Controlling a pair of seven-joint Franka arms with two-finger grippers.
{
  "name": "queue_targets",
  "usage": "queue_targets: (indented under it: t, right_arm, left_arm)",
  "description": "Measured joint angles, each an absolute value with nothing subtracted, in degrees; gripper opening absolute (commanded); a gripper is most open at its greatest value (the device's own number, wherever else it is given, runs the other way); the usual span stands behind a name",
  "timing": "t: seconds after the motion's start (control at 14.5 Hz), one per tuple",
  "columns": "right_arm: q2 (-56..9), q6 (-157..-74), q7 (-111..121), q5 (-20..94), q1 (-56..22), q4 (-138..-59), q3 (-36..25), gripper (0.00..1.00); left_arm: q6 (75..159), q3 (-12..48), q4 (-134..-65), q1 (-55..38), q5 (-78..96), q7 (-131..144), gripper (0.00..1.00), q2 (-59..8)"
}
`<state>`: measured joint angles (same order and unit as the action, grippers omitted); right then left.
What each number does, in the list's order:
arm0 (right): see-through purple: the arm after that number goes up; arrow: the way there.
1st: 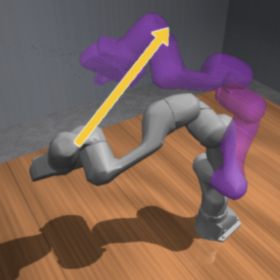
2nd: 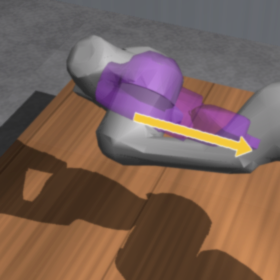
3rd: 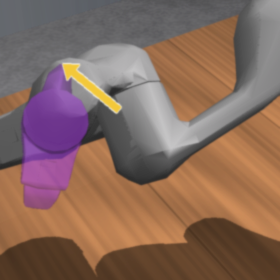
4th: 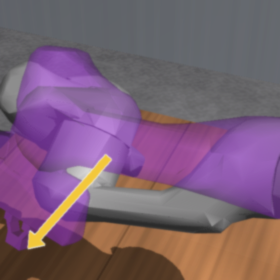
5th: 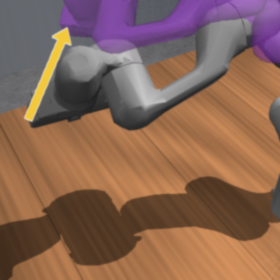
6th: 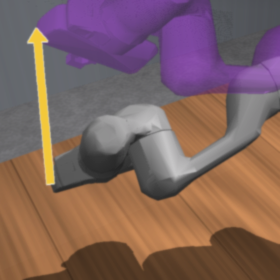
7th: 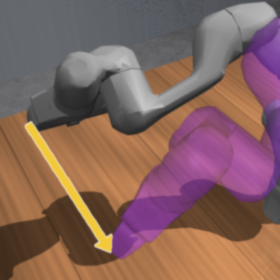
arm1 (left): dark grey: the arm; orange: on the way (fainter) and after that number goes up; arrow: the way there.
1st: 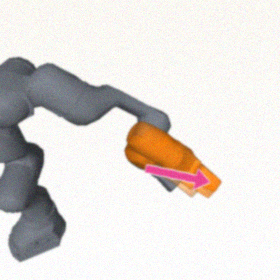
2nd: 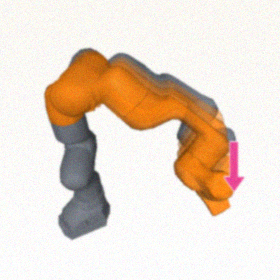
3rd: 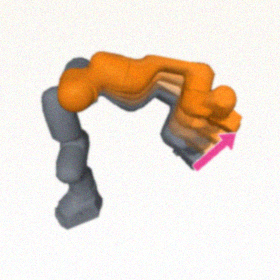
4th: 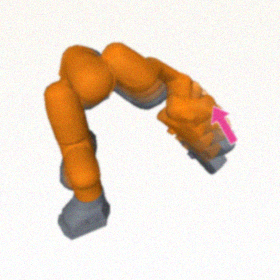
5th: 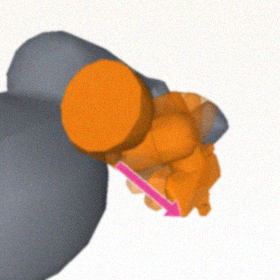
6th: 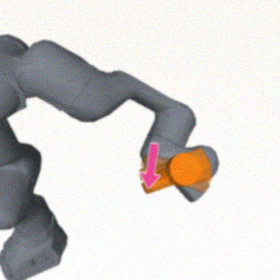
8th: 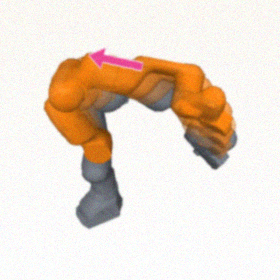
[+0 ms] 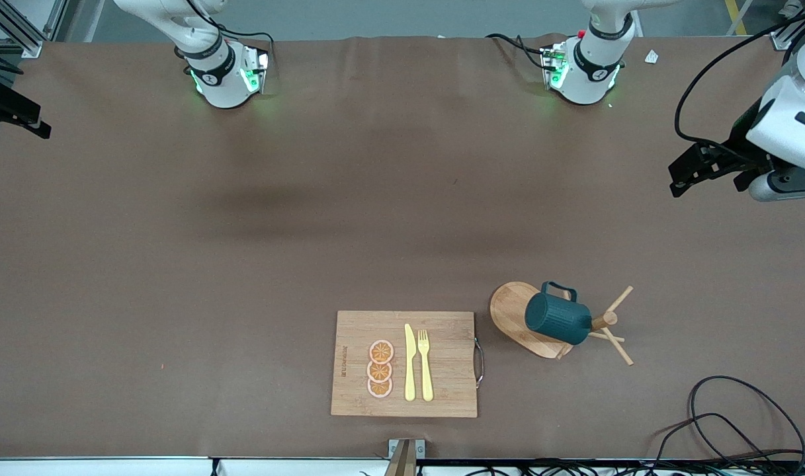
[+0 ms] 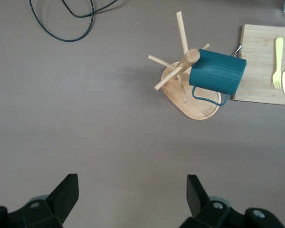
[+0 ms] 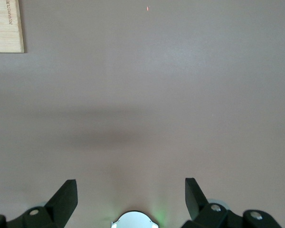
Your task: Pass cup and hang on rack
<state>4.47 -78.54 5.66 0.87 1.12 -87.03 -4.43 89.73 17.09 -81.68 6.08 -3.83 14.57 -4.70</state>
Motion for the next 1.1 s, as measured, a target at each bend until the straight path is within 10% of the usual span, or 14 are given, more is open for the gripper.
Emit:
queue_targets:
  t: [1.1]
  right_arm:
    - [4.47,-78.52,5.72,0.87,1.12,-87.08,-4.44,1.0]
  left_arm:
    - [92.29,0.4,-86.39,-4.2,-2.35,6.4,1.0,-0.01]
